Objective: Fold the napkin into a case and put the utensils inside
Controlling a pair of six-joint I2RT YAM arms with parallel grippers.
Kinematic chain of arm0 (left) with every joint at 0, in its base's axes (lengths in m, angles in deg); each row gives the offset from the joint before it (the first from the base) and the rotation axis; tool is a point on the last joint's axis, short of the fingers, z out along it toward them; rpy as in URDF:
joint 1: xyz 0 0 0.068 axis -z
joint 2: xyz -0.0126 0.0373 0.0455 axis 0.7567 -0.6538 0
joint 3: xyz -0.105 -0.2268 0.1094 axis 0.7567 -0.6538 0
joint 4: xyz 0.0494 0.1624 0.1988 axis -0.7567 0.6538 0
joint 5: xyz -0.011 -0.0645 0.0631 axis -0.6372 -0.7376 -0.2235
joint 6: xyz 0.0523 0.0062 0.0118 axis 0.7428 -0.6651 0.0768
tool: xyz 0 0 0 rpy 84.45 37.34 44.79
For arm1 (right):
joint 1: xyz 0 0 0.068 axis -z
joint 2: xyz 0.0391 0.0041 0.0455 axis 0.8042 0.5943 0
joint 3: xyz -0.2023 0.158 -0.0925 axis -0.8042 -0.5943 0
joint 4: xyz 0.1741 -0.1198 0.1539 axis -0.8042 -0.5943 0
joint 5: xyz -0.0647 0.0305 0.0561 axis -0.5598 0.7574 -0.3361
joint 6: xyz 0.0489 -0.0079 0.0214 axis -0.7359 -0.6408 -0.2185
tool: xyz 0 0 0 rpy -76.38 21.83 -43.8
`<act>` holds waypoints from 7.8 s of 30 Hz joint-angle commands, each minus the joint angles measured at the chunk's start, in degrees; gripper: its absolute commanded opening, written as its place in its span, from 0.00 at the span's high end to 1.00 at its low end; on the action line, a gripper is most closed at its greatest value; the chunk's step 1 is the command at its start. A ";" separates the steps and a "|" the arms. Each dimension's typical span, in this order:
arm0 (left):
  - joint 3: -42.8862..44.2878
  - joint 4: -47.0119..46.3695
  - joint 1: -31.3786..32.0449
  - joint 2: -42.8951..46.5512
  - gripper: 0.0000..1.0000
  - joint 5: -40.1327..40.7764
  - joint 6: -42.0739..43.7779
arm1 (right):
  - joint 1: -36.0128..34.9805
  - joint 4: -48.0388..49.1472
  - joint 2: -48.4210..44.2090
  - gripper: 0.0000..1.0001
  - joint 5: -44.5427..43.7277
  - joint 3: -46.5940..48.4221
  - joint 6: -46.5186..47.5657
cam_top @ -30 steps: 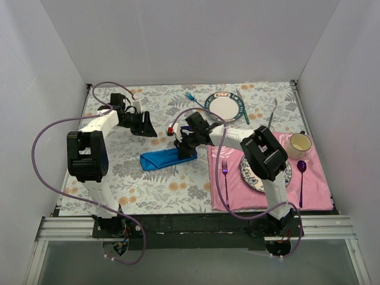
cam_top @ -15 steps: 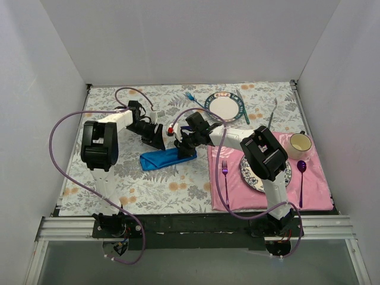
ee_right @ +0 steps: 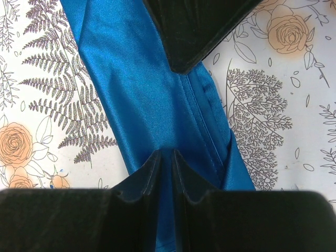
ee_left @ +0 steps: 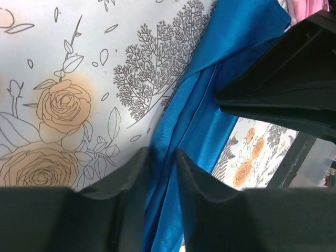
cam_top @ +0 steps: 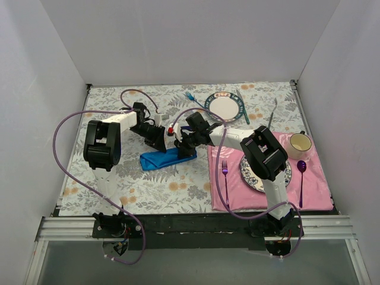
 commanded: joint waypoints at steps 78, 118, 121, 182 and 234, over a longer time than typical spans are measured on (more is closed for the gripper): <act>-29.42 -28.29 7.82 34.60 1.00 17.79 11.65 | 7.98 -16.31 6.92 0.15 17.45 23.83 15.34; -31.44 -32.34 7.82 39.70 1.00 18.05 11.56 | 2.88 -15.88 6.75 0.48 18.59 19.88 19.57; -31.79 -32.43 7.90 39.96 1.00 18.06 11.56 | 2.88 -15.70 6.23 0.49 19.12 18.48 20.45; -19.31 -11.09 -18.02 42.51 0.26 9.83 -7.61 | -15.92 21.48 -19.08 0.44 -23.25 -24.24 40.05; -23.18 -13.62 -5.98 21.60 0.85 24.21 -4.26 | -0.90 -25.46 -8.98 0.60 3.30 6.26 18.07</act>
